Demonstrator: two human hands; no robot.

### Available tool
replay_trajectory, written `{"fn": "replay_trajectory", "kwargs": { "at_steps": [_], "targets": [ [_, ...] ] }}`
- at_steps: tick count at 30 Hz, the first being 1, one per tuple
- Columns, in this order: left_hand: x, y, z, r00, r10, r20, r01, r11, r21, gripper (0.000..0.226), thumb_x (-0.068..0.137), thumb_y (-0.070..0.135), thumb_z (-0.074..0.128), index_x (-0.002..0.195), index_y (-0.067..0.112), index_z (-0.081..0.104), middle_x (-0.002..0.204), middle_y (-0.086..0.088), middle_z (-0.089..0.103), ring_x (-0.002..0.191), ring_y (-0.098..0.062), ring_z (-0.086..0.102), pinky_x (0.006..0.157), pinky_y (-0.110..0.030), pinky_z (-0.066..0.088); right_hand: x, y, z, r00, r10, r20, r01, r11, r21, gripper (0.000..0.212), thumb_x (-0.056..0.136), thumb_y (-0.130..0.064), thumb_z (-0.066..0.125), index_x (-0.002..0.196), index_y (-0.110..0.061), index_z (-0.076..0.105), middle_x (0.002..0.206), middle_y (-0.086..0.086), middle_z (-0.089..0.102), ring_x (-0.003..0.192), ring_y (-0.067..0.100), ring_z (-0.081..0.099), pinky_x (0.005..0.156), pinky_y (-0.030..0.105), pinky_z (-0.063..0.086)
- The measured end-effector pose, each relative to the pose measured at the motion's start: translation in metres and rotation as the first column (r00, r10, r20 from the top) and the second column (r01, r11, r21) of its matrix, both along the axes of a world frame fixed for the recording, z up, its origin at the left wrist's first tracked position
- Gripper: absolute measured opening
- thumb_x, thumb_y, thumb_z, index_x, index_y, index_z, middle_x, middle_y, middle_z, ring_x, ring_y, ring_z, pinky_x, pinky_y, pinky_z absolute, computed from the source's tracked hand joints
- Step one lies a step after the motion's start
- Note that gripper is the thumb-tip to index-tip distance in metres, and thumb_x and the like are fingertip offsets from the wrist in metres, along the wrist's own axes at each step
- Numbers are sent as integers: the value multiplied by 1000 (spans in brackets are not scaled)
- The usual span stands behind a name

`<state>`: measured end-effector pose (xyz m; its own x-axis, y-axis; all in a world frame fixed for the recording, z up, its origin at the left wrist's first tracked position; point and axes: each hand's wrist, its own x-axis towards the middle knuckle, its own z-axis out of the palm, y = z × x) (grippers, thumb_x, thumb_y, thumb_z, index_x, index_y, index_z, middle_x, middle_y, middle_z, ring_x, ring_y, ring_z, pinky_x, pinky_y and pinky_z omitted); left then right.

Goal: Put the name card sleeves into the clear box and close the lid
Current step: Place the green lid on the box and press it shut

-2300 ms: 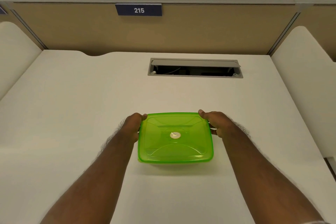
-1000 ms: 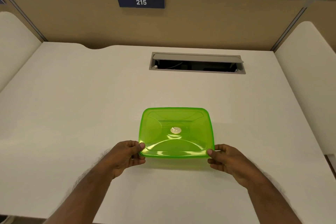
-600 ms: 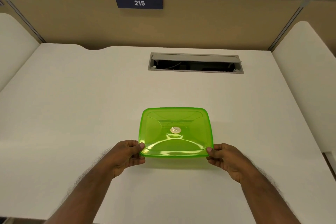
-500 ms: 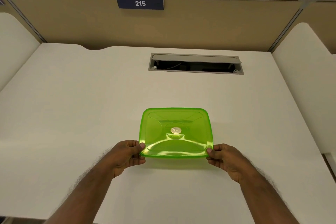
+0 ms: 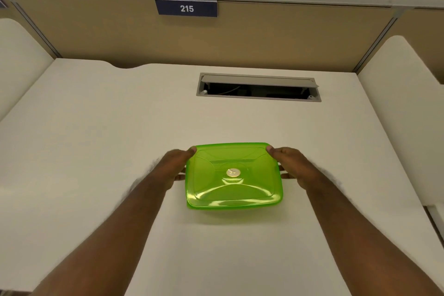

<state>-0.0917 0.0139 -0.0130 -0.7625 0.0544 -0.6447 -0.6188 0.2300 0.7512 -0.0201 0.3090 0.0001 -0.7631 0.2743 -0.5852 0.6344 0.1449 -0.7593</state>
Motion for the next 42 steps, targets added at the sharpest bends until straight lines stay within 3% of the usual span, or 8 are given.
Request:
{"fn": "replay_trajectory", "kwargs": {
  "at_steps": [9, 15, 19, 23, 28, 31, 34, 42],
  "targets": [
    [-30, 5, -9, 992, 62, 110, -63, 998, 3, 33, 83, 34, 72, 98, 7, 61, 100, -13, 62, 87, -26, 57, 66, -36, 50, -34, 8, -9, 979, -124, 164, 148, 979, -143, 35, 82, -34, 72, 104, -8, 65, 96, 6, 67, 82, 19, 62, 63, 31, 51],
    [-30, 10, -13, 991, 106, 79, -106, 994, -2, 26, 85, 31, 71, 85, 8, 59, 86, -12, 58, 76, -23, 54, 60, -33, 48, -41, 12, -17, 971, -158, 181, 192, 964, -187, 23, 81, -27, 73, 89, -8, 62, 88, 6, 65, 79, 19, 59, 64, 31, 50],
    [-22, 6, -14, 995, 93, 46, -94, 995, 21, 29, 84, 37, 70, 87, 10, 62, 93, -12, 62, 85, -25, 56, 68, -34, 50, -36, 13, -20, 970, -150, 191, 185, 965, -186, 30, 79, -32, 74, 96, -9, 66, 93, 5, 67, 85, 20, 61, 67, 34, 51],
    [-2, 4, -7, 996, 62, -70, -58, 996, 64, 33, 91, 47, 57, 86, 15, 64, 88, -7, 66, 84, -24, 60, 80, -38, 49, -28, 6, -24, 987, -152, 57, 159, 979, -127, 30, 81, -39, 71, 95, -12, 68, 94, 7, 67, 86, 22, 61, 67, 32, 51],
    [31, -21, -10, 992, 125, 18, -126, 992, 28, 39, 90, 51, 56, 95, 12, 60, 88, -7, 57, 72, -22, 53, 64, -33, 46, -19, 10, -23, 995, -26, -100, 22, 999, -44, 22, 89, -39, 61, 93, -18, 67, 96, 7, 70, 82, 21, 66, 70, 33, 55],
    [76, -36, -23, 955, 273, 113, -276, 961, 15, 26, 95, 34, 51, 96, 9, 58, 75, -5, 54, 57, -19, 48, 52, -28, 40, -20, 16, -24, 991, 75, -107, -72, 997, 29, 28, 88, -42, 60, 99, -17, 68, 102, 9, 71, 93, 26, 67, 81, 42, 55],
    [130, -34, -26, 948, 275, 164, -288, 956, 61, 18, 91, 11, 43, 99, 5, 58, 77, -11, 60, 50, -21, 51, 52, -28, 39, -22, 22, -22, 984, 149, -97, -142, 987, 71, 28, 88, -40, 62, 101, -17, 68, 102, 8, 70, 90, 26, 66, 76, 38, 56],
    [156, 7, -9, 965, 127, 230, -198, 928, 314, 26, 95, 29, 54, 112, 10, 60, 108, -11, 74, 75, -25, 67, 66, -36, 51, -20, 33, -15, 967, 255, 0, -255, 966, -45, 16, 90, -29, 61, 95, -14, 65, 94, 6, 64, 73, 19, 60, 61, 27, 52]
  ]
}}
